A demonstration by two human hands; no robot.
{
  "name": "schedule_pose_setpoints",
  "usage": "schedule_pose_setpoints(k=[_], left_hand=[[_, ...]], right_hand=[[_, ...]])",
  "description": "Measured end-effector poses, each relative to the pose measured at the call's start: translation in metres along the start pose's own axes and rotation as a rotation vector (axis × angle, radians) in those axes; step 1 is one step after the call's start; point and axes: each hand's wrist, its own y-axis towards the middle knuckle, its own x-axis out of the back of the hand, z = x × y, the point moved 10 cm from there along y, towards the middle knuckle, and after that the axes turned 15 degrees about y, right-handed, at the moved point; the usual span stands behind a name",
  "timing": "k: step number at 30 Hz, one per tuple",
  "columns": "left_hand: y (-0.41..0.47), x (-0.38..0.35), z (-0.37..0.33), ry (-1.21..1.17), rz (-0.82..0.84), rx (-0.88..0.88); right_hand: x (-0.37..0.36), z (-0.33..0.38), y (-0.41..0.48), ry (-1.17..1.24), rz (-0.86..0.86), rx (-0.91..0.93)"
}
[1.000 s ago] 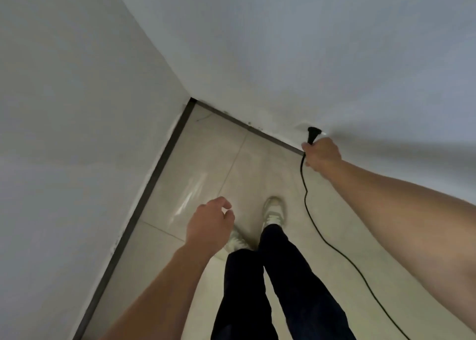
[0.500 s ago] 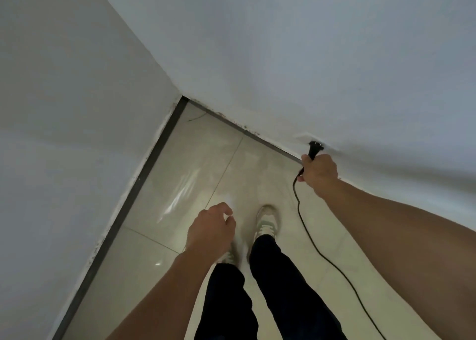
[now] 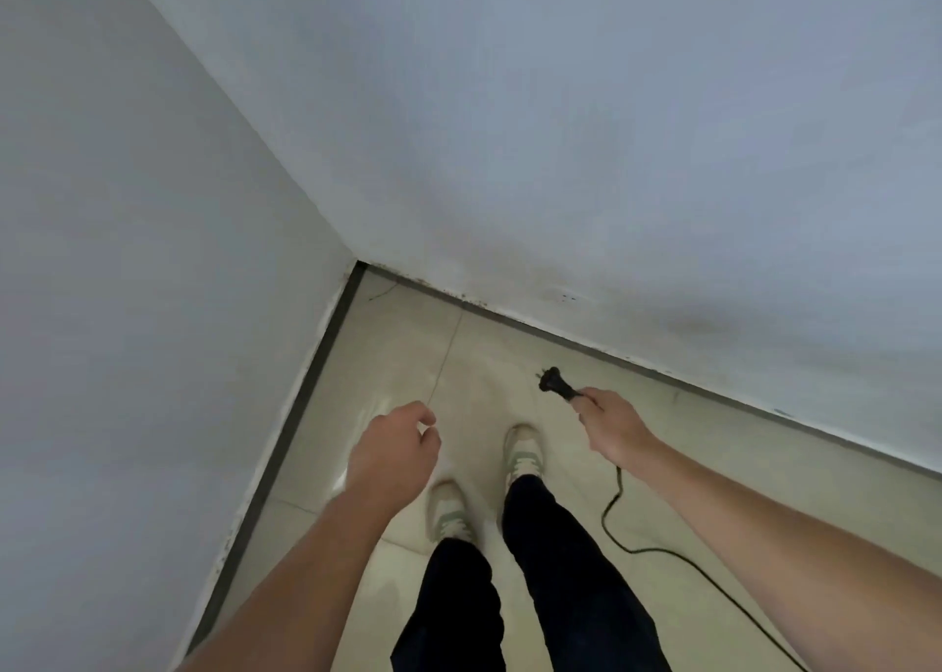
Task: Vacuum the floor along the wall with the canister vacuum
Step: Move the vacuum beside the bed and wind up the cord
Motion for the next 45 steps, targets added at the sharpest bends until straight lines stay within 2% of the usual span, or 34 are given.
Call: schedule_pose_setpoints(k=[7,13,17,20,24,28,31,35,38,42,45], left_hand=[[-0.077,0.082,-0.095,0.197,-0.060,-0.355],[-0.162,0.092,-0.195,0.404,-0.004,-0.672],[-0.215,0.089,-0.263,0.498,-0.048,-0.850],[-0.253,0.080,-0.308,0.517,-0.060,-0.927],[-0.305,0.064,-0.368,0.568,-0.084,-1.002],[-0.363,0.024,-0.416,0.628,-0.020,-1.045],[-0.405,-0.011,-0.451,0.634,0.023,-1.064],[-0.460,-0.051,-0.502,0.549,0.171,-1.112],[-0.500,-0.072,-0.541,0.535,0.217,-1.168],[-0.539,-0.073,-0.597,0.396,0.255,-1.217],[-0.538,-0.035,-0.648,0.062,0.256,-1.134]], right_hand=[[0.049,0.079,-0.150,0.002,0.135,0.231],[0.104,0.088,-0.256,-0.048,0.022,0.356],[0.149,0.073,-0.314,0.018,-0.054,0.377],[0.188,0.041,-0.352,0.042,-0.152,0.364],[0.241,-0.052,-0.394,-0.015,-0.310,0.231],[0.282,-0.130,-0.448,0.069,-0.483,0.201],[0.313,-0.155,-0.494,0.120,-0.595,0.268],[0.358,-0.160,-0.548,0.102,-0.660,0.366],[0.391,-0.177,-0.580,0.107,-0.754,0.359],[0.427,-0.247,-0.602,0.139,-0.910,0.152],[0.436,-0.338,-0.610,0.238,-0.989,-0.100]])
